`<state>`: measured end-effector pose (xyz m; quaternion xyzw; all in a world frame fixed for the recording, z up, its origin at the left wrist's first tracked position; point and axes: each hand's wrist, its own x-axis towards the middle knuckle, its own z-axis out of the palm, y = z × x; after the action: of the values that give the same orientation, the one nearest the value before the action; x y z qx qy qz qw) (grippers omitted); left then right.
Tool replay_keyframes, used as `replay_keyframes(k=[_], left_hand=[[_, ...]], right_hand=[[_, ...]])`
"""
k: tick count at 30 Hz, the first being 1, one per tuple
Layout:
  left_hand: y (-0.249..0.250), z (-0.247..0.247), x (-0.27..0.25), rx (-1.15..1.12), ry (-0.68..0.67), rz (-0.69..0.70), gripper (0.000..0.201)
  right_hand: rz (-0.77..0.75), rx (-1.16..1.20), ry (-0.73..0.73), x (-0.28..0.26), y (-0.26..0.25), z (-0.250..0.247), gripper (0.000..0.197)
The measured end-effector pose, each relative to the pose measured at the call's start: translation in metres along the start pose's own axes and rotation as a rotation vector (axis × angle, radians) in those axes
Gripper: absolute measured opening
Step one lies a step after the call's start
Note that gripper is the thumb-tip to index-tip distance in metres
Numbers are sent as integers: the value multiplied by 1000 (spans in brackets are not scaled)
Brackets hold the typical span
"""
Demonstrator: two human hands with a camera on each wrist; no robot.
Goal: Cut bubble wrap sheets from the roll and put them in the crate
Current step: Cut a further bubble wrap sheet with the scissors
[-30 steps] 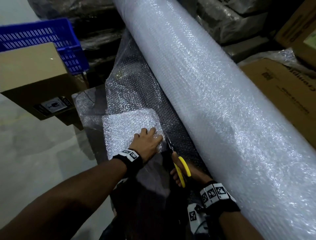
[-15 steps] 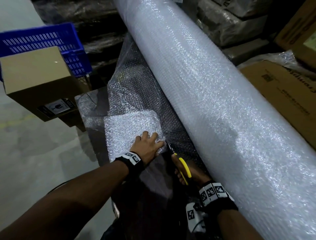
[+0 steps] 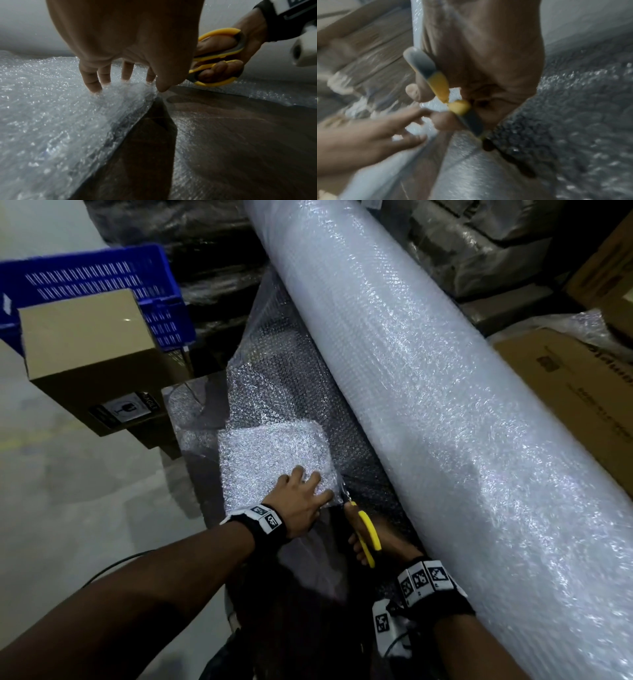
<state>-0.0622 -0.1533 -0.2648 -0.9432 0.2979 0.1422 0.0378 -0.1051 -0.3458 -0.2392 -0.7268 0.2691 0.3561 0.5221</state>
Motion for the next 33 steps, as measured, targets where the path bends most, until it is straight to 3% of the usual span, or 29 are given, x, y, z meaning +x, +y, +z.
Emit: replay_keyframes(k=[3,9,14,21,24,28,33], left_hand=[[-1,-5,1,-14,2,-2,49],[0,-9,3,-31,-28,-20,50],[-1,-14,5,-89,-59,-40,48],[-7,-28,20,-60,23,-184,56],[-9,-24,28,-132,-42,-282,71],[-12,-27,33,-163,-93,-291,74],[-14,-26,36,-152,-112,-293,75]], right_hand=[[-20,7,23,1,2,2,58],[76,6,-38,9,-14,3,77],[48,17,14,15,-12,7,62],[59,13,-1,15,-11,3,68],[55,-2,3,17,-11,-1,73],[60,-25,-47,19,-15,-4,87],[25,3,-13,25,-13,-4,72]])
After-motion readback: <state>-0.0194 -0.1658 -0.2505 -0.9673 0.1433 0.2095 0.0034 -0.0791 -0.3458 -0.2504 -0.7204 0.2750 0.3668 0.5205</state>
